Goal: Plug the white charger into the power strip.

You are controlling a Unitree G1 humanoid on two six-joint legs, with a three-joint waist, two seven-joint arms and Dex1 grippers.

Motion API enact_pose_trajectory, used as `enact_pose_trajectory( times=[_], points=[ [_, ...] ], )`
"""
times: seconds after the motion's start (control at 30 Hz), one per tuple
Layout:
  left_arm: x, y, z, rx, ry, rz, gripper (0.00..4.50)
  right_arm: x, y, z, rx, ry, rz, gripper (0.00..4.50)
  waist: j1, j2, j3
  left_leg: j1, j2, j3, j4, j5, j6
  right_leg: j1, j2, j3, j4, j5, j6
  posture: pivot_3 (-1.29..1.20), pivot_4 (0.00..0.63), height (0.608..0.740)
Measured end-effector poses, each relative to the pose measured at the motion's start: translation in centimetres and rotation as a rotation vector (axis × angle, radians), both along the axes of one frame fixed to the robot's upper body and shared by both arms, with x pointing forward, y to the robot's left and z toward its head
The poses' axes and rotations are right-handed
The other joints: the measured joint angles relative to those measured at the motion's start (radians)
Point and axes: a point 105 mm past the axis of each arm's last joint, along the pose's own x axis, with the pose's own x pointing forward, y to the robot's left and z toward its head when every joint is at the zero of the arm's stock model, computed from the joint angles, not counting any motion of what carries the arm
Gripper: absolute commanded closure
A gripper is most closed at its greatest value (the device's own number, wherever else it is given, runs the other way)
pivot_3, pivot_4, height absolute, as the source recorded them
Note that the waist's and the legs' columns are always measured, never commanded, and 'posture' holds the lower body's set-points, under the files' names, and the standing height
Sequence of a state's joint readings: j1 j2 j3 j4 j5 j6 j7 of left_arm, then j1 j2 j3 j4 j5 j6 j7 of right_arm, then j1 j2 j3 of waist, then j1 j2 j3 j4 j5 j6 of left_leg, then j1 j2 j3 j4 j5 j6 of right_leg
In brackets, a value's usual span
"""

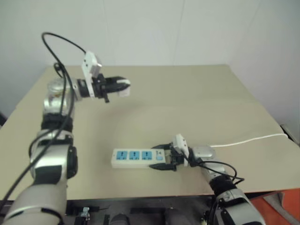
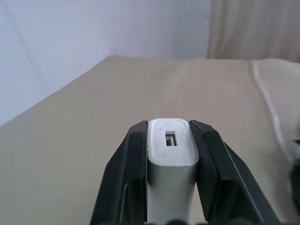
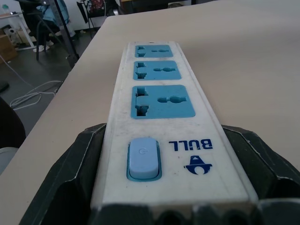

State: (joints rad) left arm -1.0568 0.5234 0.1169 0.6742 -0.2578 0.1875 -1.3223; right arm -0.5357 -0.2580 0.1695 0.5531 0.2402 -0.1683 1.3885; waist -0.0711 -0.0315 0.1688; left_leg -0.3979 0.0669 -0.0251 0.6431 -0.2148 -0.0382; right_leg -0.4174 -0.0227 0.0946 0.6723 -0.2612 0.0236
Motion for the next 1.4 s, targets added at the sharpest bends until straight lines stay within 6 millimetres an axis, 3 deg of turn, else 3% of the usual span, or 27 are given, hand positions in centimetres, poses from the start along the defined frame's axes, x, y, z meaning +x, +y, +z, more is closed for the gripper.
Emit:
enact_pose_trajectory(
  times=[0.17, 0.33, 0.43, 0.63, 1.4],
  points=[
    [-3.0, -2.0, -1.4, -0.125, 0.004, -0.125, 3.49, 0.0, 0.1, -0.1, 0.002, 0.000, 0.001, 1.10, -0.002, 0.000, 0.000, 0.001, 0.000, 0.000, 0.001, 0.000, 0.000, 0.000, 0.000, 0.001, 0.000, 0.000, 0.000, 0.00, 0.150, 0.740],
    [-5.8, -2.8, -3.2, -0.131, 0.074, -0.212, 3.49, 0.0, 0.2, -0.3, 0.006, -0.001, 0.000, 1.10, -0.001, 0.001, -0.001, 0.006, 0.000, 0.000, 0.000, 0.000, 0.000, 0.007, 0.000, 0.001, -0.007, 0.000, 0.000, 0.00, 0.150, 0.740],
    [-6.5, -3.3, -3.5, -0.137, 0.095, -0.232, 3.49, 0.0, 0.2, -0.4, 0.006, 0.001, 0.000, 1.10, 0.000, 0.001, -0.001, 0.011, 0.000, 0.000, 0.000, 0.000, 0.000, 0.013, 0.000, 0.000, -0.009, 0.000, 0.000, 0.00, 0.150, 0.740],
    [-7.4, -3.6, -3.3, -0.133, 0.096, -0.259, 3.49, 0.1, 0.6, -0.6, -0.008, -0.030, 0.016, 1.10, -0.002, 0.001, -0.001, 0.013, 0.000, 0.000, 0.000, 0.000, 0.000, 0.014, 0.000, 0.001, -0.008, 0.000, 0.000, 0.00, 0.150, 0.740],
    [-7.5, -3.1, -1.6, -0.132, 0.059, -0.271, 3.49, 1.4, 0.9, -0.7, -0.043, -0.087, -0.042, 1.10, -0.001, 0.001, -0.001, 0.015, 0.000, 0.000, 0.000, 0.000, 0.000, 0.016, 0.000, 0.001, -0.008, 0.000, 0.000, 0.00, 0.150, 0.740]
  ],
)
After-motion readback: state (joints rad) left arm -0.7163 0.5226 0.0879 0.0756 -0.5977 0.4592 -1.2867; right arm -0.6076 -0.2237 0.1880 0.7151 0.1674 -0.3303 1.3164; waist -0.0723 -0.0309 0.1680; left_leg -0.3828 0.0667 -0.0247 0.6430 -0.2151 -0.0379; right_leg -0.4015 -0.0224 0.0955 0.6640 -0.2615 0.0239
